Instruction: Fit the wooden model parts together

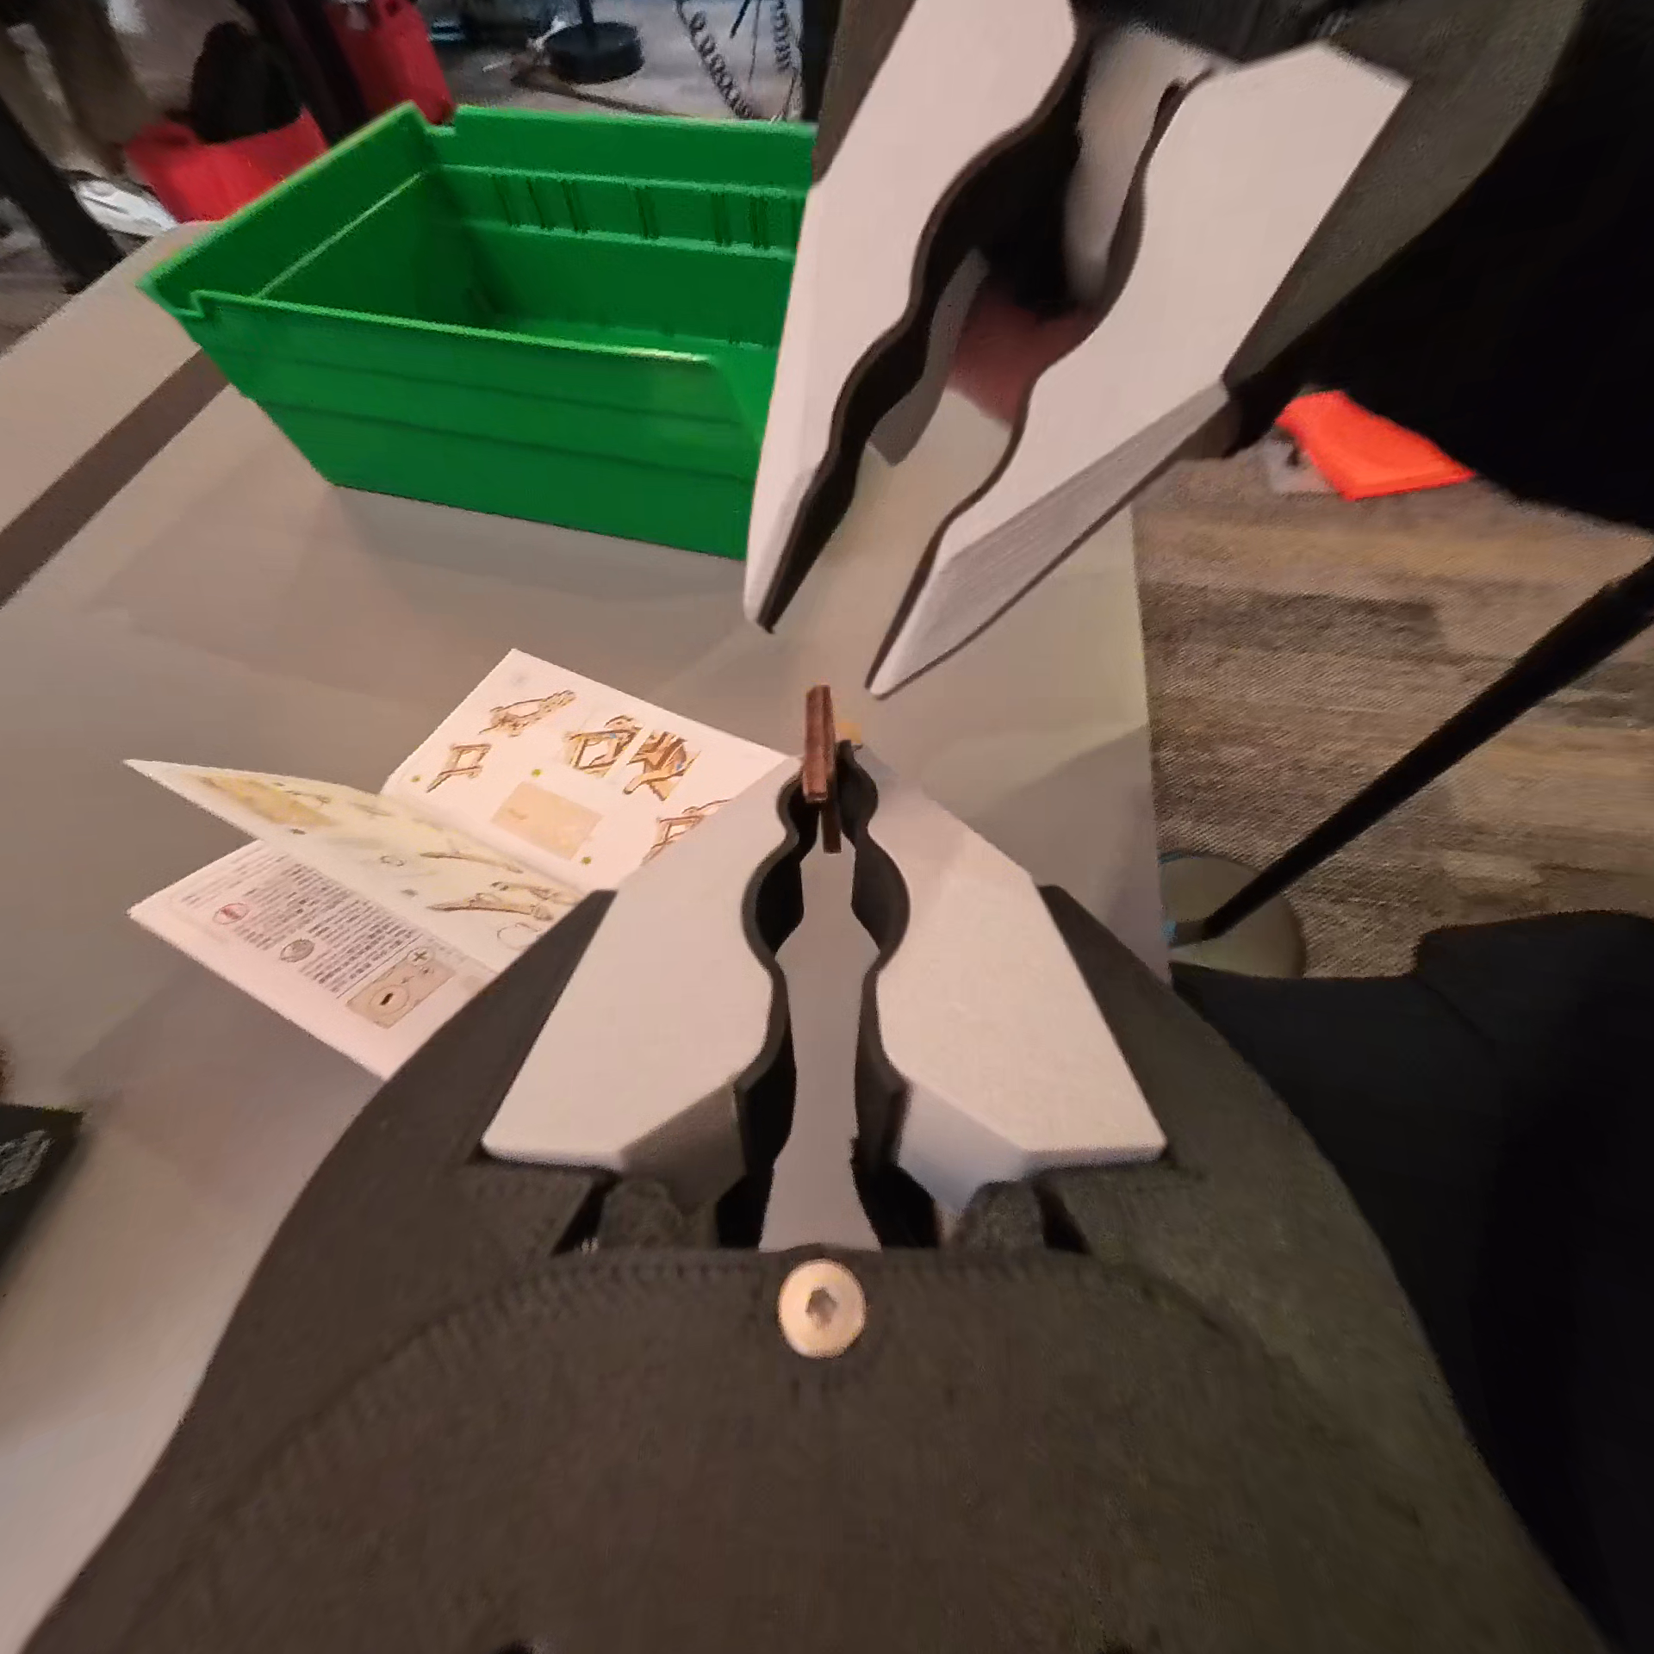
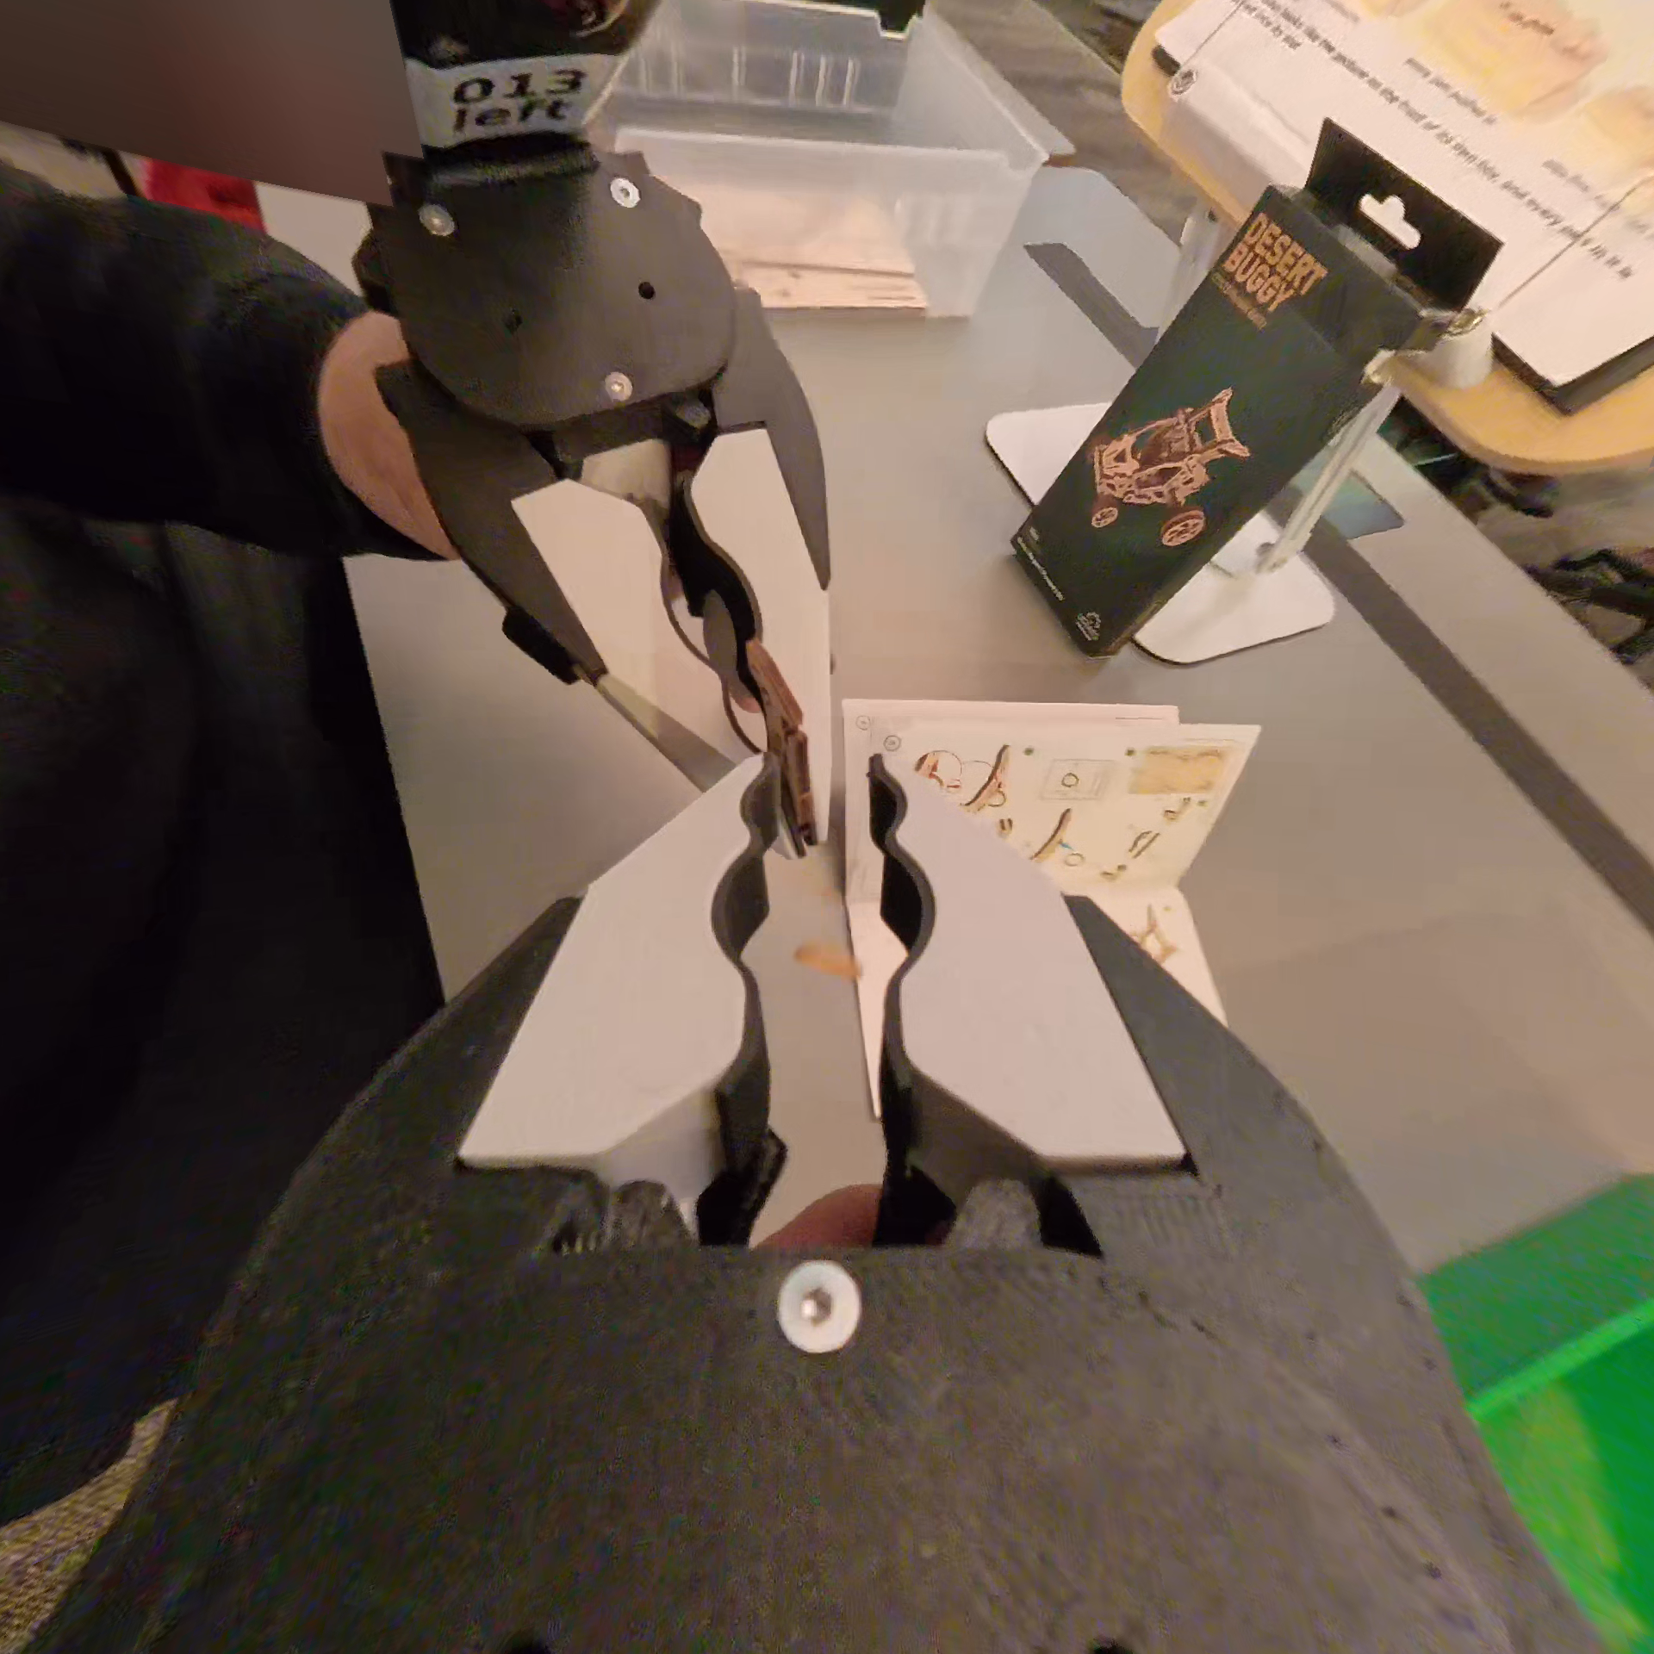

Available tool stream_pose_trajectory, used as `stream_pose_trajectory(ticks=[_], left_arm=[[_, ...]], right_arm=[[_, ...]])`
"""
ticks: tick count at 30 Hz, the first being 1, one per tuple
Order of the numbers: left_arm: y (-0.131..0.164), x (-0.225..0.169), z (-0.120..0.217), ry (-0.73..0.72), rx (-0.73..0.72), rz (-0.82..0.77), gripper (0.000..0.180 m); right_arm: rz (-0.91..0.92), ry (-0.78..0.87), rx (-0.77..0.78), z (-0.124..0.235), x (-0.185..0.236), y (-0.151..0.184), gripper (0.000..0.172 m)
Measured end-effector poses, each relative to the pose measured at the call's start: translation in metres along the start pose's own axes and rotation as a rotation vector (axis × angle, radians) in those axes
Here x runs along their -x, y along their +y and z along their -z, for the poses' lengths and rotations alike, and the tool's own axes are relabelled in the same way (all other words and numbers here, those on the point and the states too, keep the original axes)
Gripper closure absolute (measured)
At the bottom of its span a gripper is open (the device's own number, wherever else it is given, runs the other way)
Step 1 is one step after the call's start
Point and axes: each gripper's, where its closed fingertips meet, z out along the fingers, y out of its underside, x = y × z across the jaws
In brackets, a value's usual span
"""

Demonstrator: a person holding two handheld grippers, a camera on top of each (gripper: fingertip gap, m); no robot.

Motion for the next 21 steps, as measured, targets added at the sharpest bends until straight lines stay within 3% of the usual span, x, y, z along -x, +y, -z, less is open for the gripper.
stream_pose_trajectory(ticks=[2, 6, 14, 21], left_arm=[[-0.005, -0.004, 0.003, 0.073, -0.057, 0.048, 0.179], [0.011, 0.005, 0.010, 0.086, -0.040, 0.135, 0.179], [0.057, 0.005, 0.010, 0.029, 0.110, 0.140, 0.179], [0.062, 0.004, 0.005, 0.014, 0.119, 0.170, 0.179]], right_arm=[[-0.021, -0.010, -0.019, -0.001, -0.001, 0.000, 0.154], [-0.061, 0.034, 0.005, 0.005, -0.009, 0.015, 0.156], [-0.195, 0.137, 0.182, 0.034, 0.001, 0.096, 0.155], [-0.258, 0.335, 0.176, 0.018, -0.026, 0.102, 0.156]])
